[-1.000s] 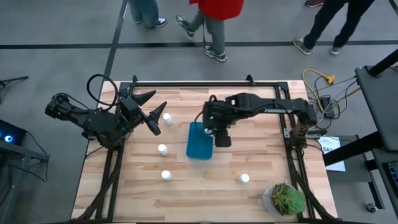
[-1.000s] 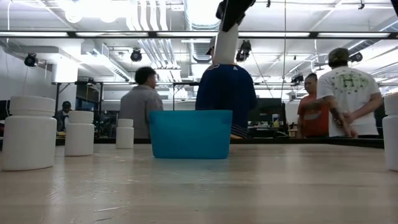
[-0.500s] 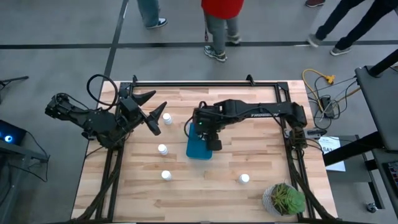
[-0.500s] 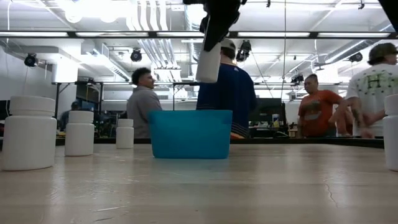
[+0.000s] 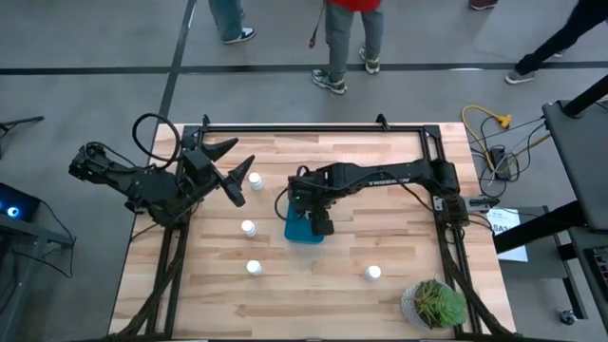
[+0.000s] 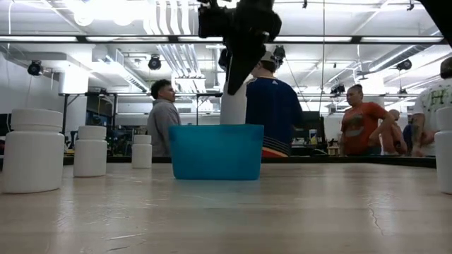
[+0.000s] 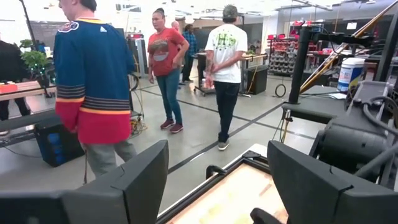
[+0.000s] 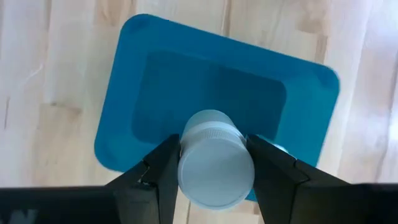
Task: Pick and place pill bottles into a basket
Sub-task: Put the white medicine bottle into the container
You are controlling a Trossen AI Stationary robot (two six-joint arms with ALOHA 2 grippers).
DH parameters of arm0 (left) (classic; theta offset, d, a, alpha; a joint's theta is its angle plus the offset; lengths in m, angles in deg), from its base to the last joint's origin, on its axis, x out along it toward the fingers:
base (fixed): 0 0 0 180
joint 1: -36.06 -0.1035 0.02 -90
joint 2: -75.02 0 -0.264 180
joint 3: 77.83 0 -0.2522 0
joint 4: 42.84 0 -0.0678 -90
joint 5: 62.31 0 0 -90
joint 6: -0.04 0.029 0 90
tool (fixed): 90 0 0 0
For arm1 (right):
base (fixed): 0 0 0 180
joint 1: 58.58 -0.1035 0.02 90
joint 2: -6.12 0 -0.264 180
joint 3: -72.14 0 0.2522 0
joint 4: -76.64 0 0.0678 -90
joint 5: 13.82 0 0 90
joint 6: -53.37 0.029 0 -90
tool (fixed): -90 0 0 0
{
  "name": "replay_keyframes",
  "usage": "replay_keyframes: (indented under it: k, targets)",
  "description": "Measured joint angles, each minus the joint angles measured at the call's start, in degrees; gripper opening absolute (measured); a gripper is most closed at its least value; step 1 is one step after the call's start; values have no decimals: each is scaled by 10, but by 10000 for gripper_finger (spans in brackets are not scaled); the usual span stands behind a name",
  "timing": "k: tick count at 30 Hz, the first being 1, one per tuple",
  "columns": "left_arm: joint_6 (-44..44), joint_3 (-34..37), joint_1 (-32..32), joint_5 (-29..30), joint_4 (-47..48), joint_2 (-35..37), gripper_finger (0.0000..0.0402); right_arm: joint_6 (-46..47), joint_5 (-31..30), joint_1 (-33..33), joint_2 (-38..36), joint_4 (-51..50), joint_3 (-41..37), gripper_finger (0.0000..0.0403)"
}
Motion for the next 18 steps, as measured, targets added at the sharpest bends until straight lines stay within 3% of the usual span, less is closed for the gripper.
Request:
replay_keyframes:
  k: [7, 18]
  targets:
    - [0, 0, 0, 0, 0, 0, 256, 6, 4, 0, -5, 30, -56, 149]
    - [0, 0, 0, 0, 0, 0, 256, 1, 5, 9, -7, 66, -74, 149]
